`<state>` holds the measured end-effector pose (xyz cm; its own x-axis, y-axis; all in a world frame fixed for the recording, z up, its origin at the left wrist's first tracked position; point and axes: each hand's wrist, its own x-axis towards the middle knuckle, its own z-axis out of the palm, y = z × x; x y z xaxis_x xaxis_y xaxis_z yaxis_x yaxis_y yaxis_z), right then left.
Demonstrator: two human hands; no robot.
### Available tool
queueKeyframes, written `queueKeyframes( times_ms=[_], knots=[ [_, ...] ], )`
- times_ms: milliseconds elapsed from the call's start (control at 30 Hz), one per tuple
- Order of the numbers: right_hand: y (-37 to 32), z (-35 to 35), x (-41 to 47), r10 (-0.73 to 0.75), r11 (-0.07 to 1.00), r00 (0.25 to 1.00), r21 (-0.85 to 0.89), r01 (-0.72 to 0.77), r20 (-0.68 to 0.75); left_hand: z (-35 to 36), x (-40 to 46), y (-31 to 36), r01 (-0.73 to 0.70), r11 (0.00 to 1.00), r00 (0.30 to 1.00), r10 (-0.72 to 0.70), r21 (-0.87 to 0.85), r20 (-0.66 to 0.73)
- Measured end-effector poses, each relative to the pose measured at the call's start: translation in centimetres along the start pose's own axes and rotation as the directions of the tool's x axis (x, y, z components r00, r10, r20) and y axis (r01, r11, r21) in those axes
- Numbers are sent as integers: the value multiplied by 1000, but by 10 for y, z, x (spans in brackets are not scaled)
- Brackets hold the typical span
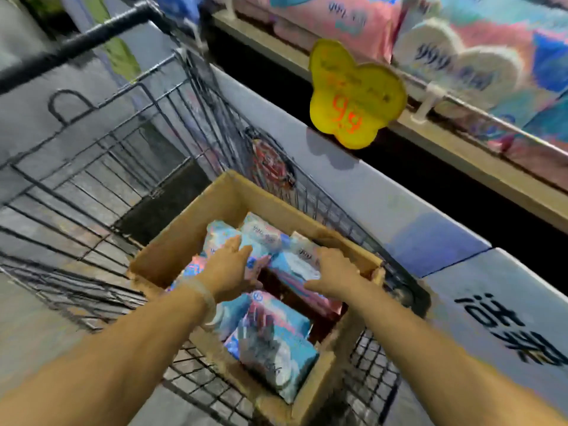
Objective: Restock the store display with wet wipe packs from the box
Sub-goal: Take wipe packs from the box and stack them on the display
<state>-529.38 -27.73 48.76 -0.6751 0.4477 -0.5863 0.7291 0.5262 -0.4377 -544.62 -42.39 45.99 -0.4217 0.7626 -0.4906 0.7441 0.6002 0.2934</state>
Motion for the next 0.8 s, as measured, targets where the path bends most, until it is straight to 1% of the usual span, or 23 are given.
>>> queueKeyframes(
  times_ms=[33,100,133,167,233,267,300,333,367,433,533,600,667,733,800],
  knots=[
    [6,11,6,44,994,999,103,-41,-30,10,7,-4,6,999,1000,-5,-39,18],
    [20,33,20,205,948,975,264,-176,-86,25,27,-7,24,989,998,-15,-144,66],
    [25,41,25,298,914,951,313,-258,-86,31,38,-5,19,978,996,-2,-207,84],
    [30,51,33,362,875,928,373,-307,-85,35,51,-2,38,965,993,-7,-261,119],
    [45,73,51,448,791,891,496,-359,-69,46,80,4,19,923,991,32,-385,126],
    [52,81,57,490,708,871,602,-369,-43,51,93,9,14,902,988,54,-432,146],
    [61,89,64,545,565,838,736,-373,6,57,103,14,23,887,983,65,-462,174],
    [69,95,70,583,407,808,830,-382,85,65,114,16,43,877,977,63,-479,204],
    [73,99,74,587,273,797,893,-359,140,71,122,20,69,861,969,63,-504,240],
    [81,104,82,567,194,804,920,-339,177,81,137,20,92,849,954,74,-520,290],
    [84,101,92,537,207,828,927,-314,161,86,151,15,123,813,925,113,-569,362],
    [82,95,88,520,194,835,927,-319,179,83,150,15,127,786,923,129,-605,362],
    [75,86,79,512,218,841,921,-322,173,80,140,16,103,733,935,159,-672,317],
    [65,77,67,488,243,860,923,-299,150,66,122,19,43,690,956,183,-723,231],
    [52,65,53,465,240,874,931,-275,138,46,101,19,-16,644,966,206,-765,153]
  ],
)
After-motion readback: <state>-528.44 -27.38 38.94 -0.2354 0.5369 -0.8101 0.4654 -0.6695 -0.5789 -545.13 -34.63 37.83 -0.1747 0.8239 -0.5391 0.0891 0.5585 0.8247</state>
